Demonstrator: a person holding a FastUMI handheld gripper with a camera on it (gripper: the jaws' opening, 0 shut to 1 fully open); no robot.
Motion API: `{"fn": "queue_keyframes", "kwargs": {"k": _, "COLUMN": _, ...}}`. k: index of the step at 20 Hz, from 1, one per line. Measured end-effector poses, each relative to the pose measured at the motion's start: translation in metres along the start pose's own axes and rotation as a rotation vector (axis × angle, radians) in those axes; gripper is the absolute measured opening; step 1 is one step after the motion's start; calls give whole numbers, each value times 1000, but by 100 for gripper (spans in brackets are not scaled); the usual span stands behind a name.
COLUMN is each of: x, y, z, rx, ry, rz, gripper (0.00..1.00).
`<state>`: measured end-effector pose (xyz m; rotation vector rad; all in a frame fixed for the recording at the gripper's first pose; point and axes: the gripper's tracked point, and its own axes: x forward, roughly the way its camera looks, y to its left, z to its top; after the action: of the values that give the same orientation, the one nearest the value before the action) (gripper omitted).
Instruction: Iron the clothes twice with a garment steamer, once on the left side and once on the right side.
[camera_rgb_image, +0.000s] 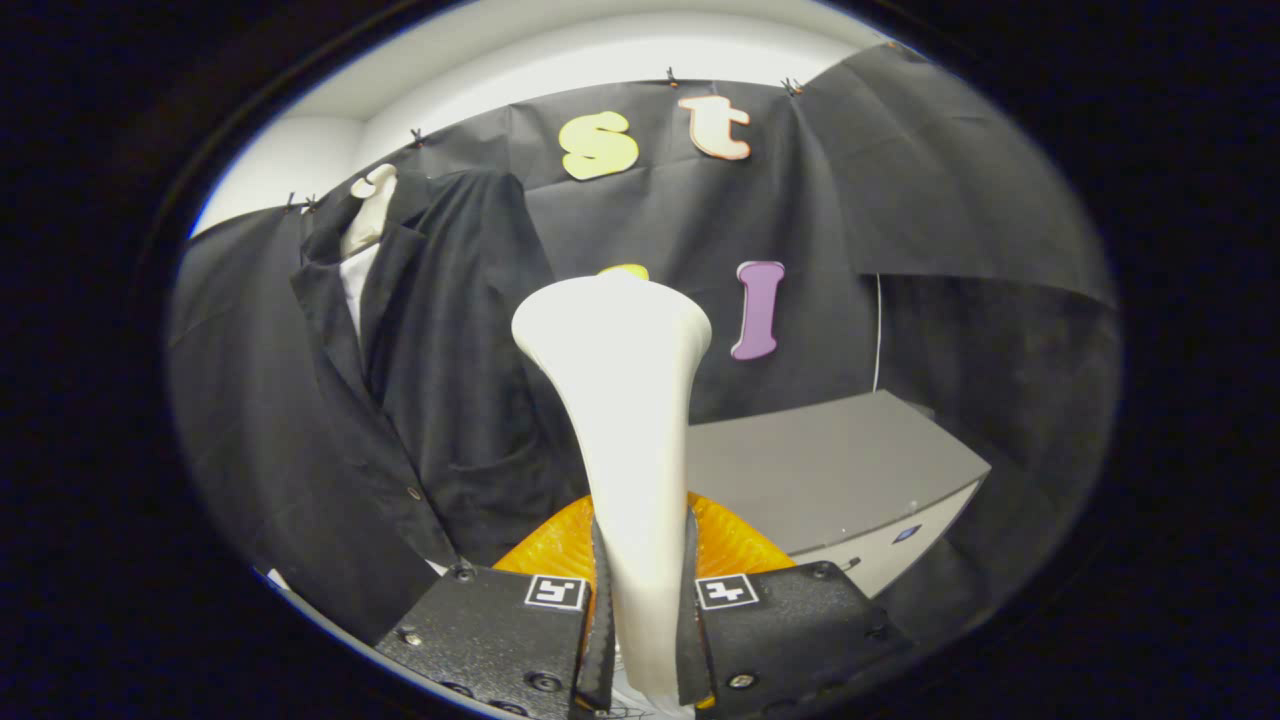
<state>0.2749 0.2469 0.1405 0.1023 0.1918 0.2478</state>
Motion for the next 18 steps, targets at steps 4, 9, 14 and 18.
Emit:
{"fn": "queue_keyframes", "kwargs": {"k": 4, "x": 5, "y": 52, "z": 27, "rx": -27, "ry": -46, "rz": 29, "gripper": 27}}
{"fn": "queue_keyframes", "kwargs": {"k": 9, "x": 21, "y": 111, "z": 61, "rx": -49, "ry": -90, "rz": 65, "gripper": 27}}
{"fn": "queue_keyframes", "kwargs": {"k": 14, "x": 39, "y": 147, "z": 81, "rx": -83, "ry": -123, "rz": 44, "gripper": 27}}
{"fn": "queue_keyframes", "kwargs": {"k": 18, "x": 50, "y": 167, "z": 90, "rx": -111, "ry": -149, "rz": 26, "gripper": 27}}
